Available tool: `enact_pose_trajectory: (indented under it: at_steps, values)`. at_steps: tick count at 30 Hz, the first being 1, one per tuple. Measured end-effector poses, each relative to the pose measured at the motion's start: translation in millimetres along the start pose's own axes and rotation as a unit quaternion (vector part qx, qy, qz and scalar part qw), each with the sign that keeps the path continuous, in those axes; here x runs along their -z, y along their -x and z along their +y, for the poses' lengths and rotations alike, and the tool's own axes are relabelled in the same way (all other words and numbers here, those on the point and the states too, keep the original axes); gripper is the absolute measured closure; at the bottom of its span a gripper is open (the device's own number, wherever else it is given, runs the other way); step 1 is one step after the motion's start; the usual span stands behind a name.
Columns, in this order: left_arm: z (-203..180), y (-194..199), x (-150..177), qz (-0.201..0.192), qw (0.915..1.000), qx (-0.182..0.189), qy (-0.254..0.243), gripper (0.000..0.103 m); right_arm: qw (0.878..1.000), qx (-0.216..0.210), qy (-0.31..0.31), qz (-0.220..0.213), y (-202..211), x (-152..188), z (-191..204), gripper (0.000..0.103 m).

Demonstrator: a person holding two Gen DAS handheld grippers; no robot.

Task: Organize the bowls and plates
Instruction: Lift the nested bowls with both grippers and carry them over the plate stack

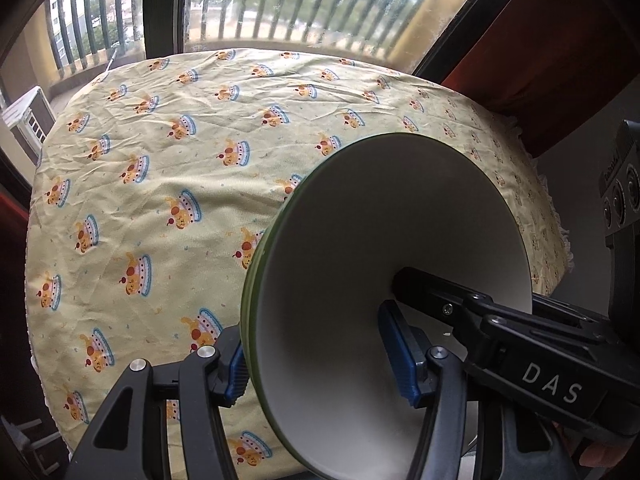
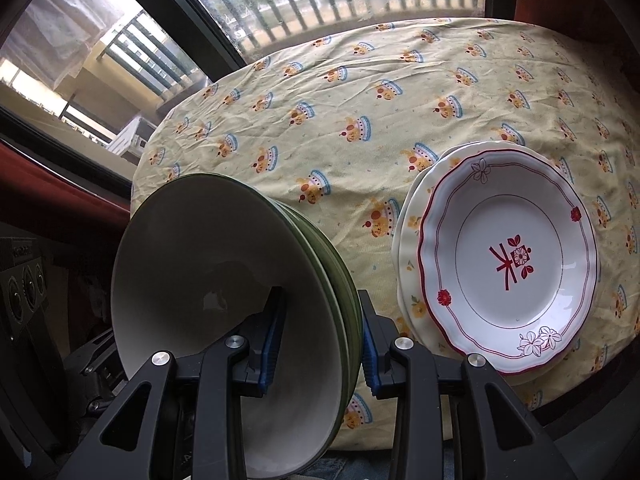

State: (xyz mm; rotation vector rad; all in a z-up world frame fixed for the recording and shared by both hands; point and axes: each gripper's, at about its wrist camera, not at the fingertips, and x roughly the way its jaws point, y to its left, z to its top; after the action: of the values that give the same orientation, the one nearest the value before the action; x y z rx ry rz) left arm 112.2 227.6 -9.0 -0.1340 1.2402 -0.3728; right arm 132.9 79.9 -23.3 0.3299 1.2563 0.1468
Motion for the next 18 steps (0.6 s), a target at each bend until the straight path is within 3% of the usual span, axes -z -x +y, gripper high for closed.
enact_pose_trajectory:
  at_steps: [18]
  values:
    - [-82, -11, 5, -0.058, 0.9915, -0.038, 0.11, 0.046, 0.995, -0.046, 0.092, 0.006, 37, -30, -72, 0.066]
